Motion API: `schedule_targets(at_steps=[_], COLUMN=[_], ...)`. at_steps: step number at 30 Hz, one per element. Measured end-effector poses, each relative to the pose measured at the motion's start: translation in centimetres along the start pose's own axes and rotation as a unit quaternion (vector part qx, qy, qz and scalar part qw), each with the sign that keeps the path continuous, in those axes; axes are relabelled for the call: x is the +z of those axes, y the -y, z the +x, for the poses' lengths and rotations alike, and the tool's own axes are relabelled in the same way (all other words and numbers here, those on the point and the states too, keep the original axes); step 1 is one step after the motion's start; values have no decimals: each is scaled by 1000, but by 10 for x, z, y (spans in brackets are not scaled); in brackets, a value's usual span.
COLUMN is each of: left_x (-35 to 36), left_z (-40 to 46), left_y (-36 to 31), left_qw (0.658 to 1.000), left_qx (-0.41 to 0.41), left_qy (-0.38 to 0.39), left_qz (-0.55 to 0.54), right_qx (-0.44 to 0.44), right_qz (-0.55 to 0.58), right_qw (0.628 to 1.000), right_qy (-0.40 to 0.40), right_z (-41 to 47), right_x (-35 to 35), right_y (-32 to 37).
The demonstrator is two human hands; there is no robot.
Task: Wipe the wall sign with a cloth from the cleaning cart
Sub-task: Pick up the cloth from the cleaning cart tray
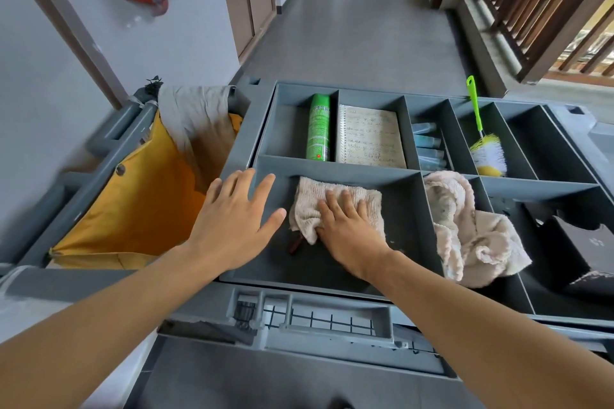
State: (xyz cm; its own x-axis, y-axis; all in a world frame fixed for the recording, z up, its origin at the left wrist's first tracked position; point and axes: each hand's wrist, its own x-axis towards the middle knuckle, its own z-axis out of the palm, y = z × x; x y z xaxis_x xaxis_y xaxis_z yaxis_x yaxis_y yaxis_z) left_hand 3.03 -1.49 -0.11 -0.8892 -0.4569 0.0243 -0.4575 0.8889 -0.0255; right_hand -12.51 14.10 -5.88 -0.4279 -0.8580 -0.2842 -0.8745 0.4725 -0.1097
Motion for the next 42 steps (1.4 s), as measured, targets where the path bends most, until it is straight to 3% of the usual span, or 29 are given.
schedule_targets(at_steps=[2,6,10,15,17,19,20,21,23,24,26,30,34,38,42], left_x=[-3,-13,-28,-59,-75,-89,-99,-109,-124,-129,-137,-152,-162,-170,-176], left_z=[1,4,10,16,13,10,8,7,4,2,-2,-6,-13,-21,-30], left_y=[0,1,5,9,14,15,15,13,14,15,18,22,25,22,23], left_qw=[1000,1000,999,997,995,983,957,896,697,618,532,412,382,393,410], left_qx=[-1,-7,-19,-21,-28,-72,-120,-179,-251,-250,-227,-148,-102,-87,-97], left_qy=[2,-7,-21,-60,-78,-75,-54,-14,115,150,147,158,163,173,176], left_qz=[0,-8,-19,-33,-55,-150,-258,-405,-661,-730,-802,-885,-904,-899,-890], right_qx=[-11,8,7,44,41,16,3,-11,-41,-54,-84,-133,-169,-190,-199], right_qz=[12,174,211,391,404,385,373,366,354,355,361,283,299,367,317], right_qw=[1000,984,974,904,894,896,896,894,887,883,879,908,906,876,887], right_qy=[-2,-35,-80,-169,-191,-221,-240,-259,-294,-303,-301,-277,-246,-250,-270], right_z=[-1,-8,-13,-14,-16,-22,-26,-30,-35,-38,-45,-54,-62,-68,-69], right_x=[-6,-31,-52,-84,-101,-114,-120,-125,-134,-138,-148,-160,-168,-174,-175], right_y=[-3,-8,0,23,33,42,47,52,63,70,84,99,97,93,96])
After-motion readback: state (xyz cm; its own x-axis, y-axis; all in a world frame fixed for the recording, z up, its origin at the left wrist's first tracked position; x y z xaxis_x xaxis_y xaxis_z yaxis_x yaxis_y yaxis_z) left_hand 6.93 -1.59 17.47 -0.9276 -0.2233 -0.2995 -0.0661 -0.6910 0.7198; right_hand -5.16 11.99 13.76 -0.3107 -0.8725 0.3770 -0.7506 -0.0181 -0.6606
